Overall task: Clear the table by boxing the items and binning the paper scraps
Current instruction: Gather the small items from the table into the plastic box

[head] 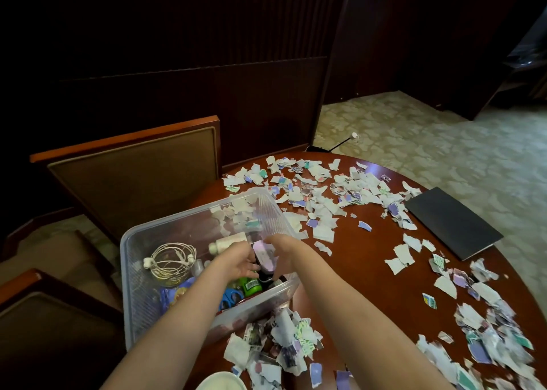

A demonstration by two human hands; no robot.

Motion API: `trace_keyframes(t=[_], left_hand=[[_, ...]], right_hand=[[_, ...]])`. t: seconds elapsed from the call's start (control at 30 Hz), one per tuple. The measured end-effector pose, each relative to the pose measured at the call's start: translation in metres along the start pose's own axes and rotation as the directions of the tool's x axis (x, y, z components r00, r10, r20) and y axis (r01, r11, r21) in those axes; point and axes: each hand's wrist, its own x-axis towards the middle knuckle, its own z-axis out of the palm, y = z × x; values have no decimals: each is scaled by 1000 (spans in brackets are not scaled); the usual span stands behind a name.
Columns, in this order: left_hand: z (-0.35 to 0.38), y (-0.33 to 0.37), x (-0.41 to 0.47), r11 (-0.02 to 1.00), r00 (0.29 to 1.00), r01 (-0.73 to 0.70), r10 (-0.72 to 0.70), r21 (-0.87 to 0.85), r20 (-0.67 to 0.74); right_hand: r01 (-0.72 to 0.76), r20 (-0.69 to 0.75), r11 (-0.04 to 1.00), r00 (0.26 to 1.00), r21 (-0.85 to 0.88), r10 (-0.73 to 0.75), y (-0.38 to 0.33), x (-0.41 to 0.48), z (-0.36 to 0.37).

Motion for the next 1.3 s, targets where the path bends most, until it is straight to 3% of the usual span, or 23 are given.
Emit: trace_keyframes(t=[0.23,0.33,0.47,0.6,0.77,1.0,1.13,1.3], left_hand=[[3,-1,-8,999,999,-8,6,37,37],[-2,6,-12,998,1000,-17,18,56,-6],[-13,16,-31,994,989,-110,107,25,101],[-24,19,-46,988,983,-155,156,-19,99],[-15,18,-63,975,975,-201,208,-90,74],[23,16,-83,926,927,-373,375,-55,26],[51,18,-100,897,891,-440,443,-52,98],[84,-2,-114,903,887,-430,424,-10,184]], right_hand=[[51,-41,988,998,-148,-57,2,1,4],[107,34,989,994,-99,-104,2,-11,0],[226,148,970,966,-94,-211,6,-33,-14],[283,172,955,940,94,-295,18,-57,-38],[352,57,887,921,297,-385,42,-76,-52],[386,-193,839,922,383,-336,92,-89,-78],[368,-287,831,921,417,-264,128,-92,-98],[339,-322,823,925,455,-203,159,-91,-120]])
